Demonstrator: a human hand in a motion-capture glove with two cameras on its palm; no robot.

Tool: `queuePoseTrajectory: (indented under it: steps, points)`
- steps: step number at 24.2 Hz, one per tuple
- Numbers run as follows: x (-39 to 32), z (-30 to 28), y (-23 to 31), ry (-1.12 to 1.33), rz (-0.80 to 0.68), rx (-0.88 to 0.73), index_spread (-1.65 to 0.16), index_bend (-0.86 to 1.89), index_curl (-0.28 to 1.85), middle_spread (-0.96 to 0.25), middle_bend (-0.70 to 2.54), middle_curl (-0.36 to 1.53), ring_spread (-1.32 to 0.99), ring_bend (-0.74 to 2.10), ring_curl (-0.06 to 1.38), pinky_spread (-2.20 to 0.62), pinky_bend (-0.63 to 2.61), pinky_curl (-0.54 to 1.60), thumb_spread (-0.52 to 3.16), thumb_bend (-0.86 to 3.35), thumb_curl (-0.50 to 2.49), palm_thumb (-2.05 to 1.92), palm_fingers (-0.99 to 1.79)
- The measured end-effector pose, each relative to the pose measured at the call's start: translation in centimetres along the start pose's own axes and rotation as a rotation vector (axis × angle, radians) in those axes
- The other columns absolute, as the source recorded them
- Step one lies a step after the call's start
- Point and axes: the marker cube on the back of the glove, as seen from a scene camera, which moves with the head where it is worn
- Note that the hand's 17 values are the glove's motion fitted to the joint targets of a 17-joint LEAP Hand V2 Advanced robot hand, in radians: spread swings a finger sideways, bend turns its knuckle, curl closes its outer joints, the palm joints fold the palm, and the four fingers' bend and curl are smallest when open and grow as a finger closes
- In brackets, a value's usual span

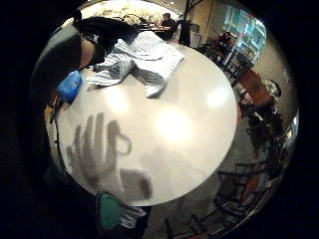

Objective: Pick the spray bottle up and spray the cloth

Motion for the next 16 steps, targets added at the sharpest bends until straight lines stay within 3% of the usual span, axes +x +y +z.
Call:
queuePoseTrajectory:
  steps: [5, 9, 16]
  points:
    - [2.7, -1.2, 0.9, 0.141, 0.146, 0.047, -0.30, 0.09, 0.23, 0.00, 0.28, 0.45, -0.02, 0.31, 0.37, 0.11, 0.56, 0.34, 1.09, -0.02, 0.48, 0.80, 0.77]
    - [4.6, -1.9, 1.8, 0.203, 0.019, 0.029, -0.31, 0.10, 0.23, 0.00, 0.29, 0.45, -0.03, 0.30, 0.37, 0.12, 0.55, 0.34, 1.10, -0.02, 0.47, 0.80, 0.77]
    - [5.6, -2.2, 1.9, 0.217, -0.066, -0.006, -0.32, 0.11, 0.23, -0.02, 0.30, 0.44, -0.04, 0.29, 0.36, 0.13, 0.53, 0.33, 1.11, -0.02, 0.46, 0.81, 0.79]
